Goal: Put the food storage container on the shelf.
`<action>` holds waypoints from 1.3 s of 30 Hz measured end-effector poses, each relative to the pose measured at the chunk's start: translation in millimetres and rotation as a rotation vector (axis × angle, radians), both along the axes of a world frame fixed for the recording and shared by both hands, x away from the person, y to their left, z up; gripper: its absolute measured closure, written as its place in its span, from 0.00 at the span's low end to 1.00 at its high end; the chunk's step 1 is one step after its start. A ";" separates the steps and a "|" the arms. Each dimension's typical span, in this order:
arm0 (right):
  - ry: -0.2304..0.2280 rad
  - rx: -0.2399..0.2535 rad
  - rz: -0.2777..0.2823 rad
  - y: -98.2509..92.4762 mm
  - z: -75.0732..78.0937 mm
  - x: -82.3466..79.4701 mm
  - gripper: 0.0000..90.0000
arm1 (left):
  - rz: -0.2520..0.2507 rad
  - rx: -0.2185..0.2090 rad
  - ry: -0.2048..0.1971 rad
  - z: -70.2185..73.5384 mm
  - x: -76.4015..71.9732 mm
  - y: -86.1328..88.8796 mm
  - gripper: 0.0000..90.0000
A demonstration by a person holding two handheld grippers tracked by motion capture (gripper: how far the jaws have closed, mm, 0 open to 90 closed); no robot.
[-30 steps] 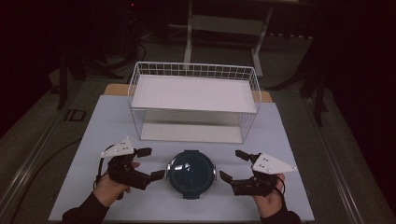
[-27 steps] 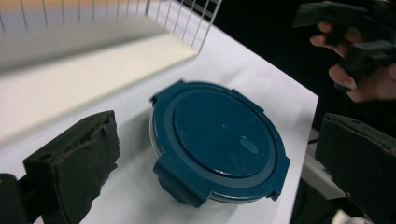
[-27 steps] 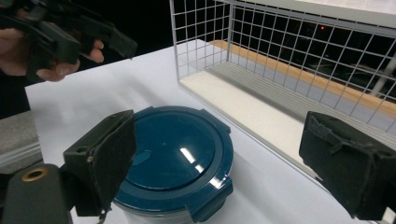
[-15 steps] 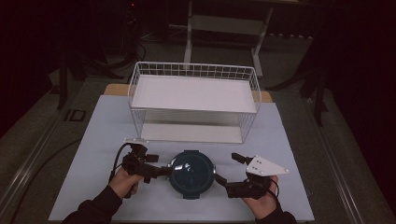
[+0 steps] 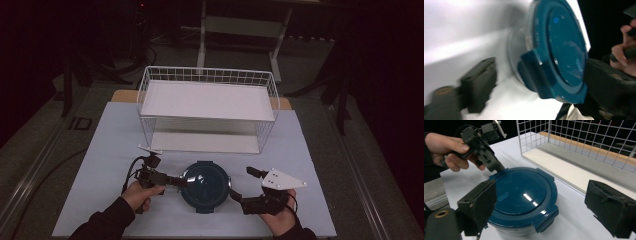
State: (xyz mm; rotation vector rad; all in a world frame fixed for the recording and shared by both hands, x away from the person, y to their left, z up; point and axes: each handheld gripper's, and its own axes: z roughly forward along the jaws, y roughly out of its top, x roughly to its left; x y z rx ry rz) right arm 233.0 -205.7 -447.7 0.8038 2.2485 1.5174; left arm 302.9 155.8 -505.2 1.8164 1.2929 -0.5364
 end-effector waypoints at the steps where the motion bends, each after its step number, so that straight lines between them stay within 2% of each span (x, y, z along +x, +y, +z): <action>1: 0.000 0.000 0.001 -0.1 -0.1 0.0 0.13 | 0.004 -0.009 0.014 -1.4 1.0 1.2 0.19; 2: -0.003 -0.002 0.001 -0.2 -0.1 0.0 0.13 | 0.014 -0.019 0.034 -2.9 1.9 2.6 0.24; 5: -0.007 -0.011 0.000 -1.2 -0.1 0.4 0.14 | 0.034 -0.045 0.050 -6.0 3.1 6.7 0.38; 7: -0.003 -0.007 -0.006 -2.1 -0.6 0.9 0.14 | 0.033 -0.070 0.061 -7.8 3.5 8.3 0.44; 12: 0.002 -0.009 -0.007 -2.1 -1.3 1.7 0.15 | 0.027 -0.084 0.082 -11.0 4.3 7.1 0.54; 16: 0.007 -0.009 -0.005 -1.7 -2.1 1.5 0.15 | 0.020 -0.106 0.113 -14.8 4.7 6.4 0.59; 23: 0.025 -0.013 -0.009 -2.2 -4.4 2.4 0.15 | 0.007 -0.151 0.154 -22.3 6.3 6.2 0.58; 27: 0.046 -0.015 -0.009 -2.6 -6.5 3.6 0.16 | -0.012 -0.178 0.156 -26.0 7.7 7.6 0.59; 32: 0.125 0.017 -0.015 -5.9 -11.1 10.1 0.18 | -0.015 -0.161 0.130 -22.7 5.5 6.4 0.60; 34: 0.173 0.039 -0.020 -7.5 -14.2 13.3 0.20 | -0.017 -0.150 0.108 -19.9 3.0 5.6 0.60; 39: 0.360 0.122 -0.020 -13.1 -27.6 26.8 0.26 | -0.036 -0.128 0.044 -13.1 -2.6 2.7 0.61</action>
